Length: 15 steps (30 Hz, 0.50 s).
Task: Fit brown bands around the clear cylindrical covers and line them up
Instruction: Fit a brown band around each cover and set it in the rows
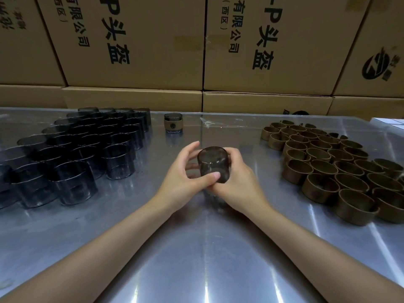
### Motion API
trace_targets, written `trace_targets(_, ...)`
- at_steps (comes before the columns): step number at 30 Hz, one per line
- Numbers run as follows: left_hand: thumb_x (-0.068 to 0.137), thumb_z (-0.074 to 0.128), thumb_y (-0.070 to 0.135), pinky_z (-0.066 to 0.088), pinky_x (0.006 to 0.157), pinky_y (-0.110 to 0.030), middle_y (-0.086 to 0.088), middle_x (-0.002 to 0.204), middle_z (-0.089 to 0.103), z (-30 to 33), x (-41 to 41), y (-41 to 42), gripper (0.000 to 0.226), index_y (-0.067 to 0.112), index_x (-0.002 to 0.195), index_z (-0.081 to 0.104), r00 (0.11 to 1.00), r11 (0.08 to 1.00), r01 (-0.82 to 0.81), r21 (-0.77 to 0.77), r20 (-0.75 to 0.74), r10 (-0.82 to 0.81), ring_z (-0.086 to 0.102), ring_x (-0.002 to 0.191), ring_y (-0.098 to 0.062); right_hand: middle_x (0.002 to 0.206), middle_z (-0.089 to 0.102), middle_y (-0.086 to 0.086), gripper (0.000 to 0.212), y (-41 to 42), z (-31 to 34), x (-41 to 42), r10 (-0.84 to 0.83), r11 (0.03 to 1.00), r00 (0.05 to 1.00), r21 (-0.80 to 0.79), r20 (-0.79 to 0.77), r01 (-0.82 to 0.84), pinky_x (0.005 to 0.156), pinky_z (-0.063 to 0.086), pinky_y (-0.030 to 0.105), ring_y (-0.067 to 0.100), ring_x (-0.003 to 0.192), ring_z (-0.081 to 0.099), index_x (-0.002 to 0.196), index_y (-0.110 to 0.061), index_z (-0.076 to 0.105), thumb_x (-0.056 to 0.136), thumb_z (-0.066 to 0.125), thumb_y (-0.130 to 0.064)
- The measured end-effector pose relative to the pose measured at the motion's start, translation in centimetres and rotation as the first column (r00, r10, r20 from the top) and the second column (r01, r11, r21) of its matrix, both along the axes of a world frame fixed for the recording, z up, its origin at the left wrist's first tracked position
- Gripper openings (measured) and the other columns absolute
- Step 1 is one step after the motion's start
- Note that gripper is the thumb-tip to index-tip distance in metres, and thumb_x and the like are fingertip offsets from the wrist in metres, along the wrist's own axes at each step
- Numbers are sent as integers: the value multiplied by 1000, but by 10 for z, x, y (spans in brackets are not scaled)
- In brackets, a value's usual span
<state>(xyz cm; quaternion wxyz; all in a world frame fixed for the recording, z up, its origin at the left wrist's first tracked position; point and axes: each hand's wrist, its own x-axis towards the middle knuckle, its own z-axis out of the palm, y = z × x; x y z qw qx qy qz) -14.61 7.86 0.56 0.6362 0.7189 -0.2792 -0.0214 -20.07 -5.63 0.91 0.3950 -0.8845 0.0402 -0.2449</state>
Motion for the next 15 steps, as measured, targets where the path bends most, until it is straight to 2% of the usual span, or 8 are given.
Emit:
trace_targets(3, 78, 76, 10, 46, 84, -9, 9, 137, 49, -2, 1, -1, 83, 23, 147, 31, 997, 997, 74, 27, -36, -73, 54, 120, -9, 108, 57, -6, 66, -3, -2, 2, -29, 1000, 994, 0, -106, 29, 76, 47, 32, 24, 104, 59, 133, -25, 33, 79, 69, -28)
trace_targets(5, 79, 75, 8, 44, 80, -4, 9, 139, 47, -3, 1, -3, 83, 24, 147, 30, 995, 995, 89, 34, -51, -87, 53, 122, -11, 114, 59, -1, 69, -5, -4, 3, -32, 999, 990, -8, -139, 31, 76, 46, 32, 26, 105, 59, 137, -23, 29, 80, 67, -26)
trace_targets(8, 82, 73, 9, 45, 81, -4, 8, 141, 45, -2, 1, -4, 81, 22, 148, 29, 993, 996, 92, 12, -79, -91, 51, 124, -10, 126, 56, 2, 72, -6, -5, 5, -6, 1000, 989, 19, -147, 9, 81, 44, 31, 24, 114, 55, 143, -22, 25, 82, 65, -25)
trace_targets(11, 86, 67, 17, 49, 88, -13, 8, 140, 46, 2, 0, -2, 72, 22, 148, 32, 989, 996, 77, -48, -123, -82, 51, 122, -4, 127, 48, -5, 64, -6, 0, 2, 13, 995, 1000, 102, 17, -15, 96, 33, 24, 15, 128, 37, 139, -21, 38, 80, 61, -29)
trace_targets(13, 88, 65, 20, 46, 92, -17, 9, 141, 48, 4, 0, 0, 65, 23, 146, 35, 992, 998, 43, -46, -118, -49, 52, 122, -4, 124, 49, -7, 57, -14, 5, -3, -82, 993, 984, -71, 158, 94, 98, 30, 24, 13, 124, 33, 131, -20, 49, 75, 55, -30)
trace_targets(15, 90, 64, 21, 46, 91, -15, 11, 139, 50, 5, 1, 1, 59, 25, 143, 39, 995, 1000, 21, -20, -100, -23, 53, 121, -4, 124, 51, -1, 50, -29, 6, -7, -227, 908, 944, -297, 240, 294, 96, 32, 31, 18, 118, 36, 126, -18, 53, 77, 57, -22)
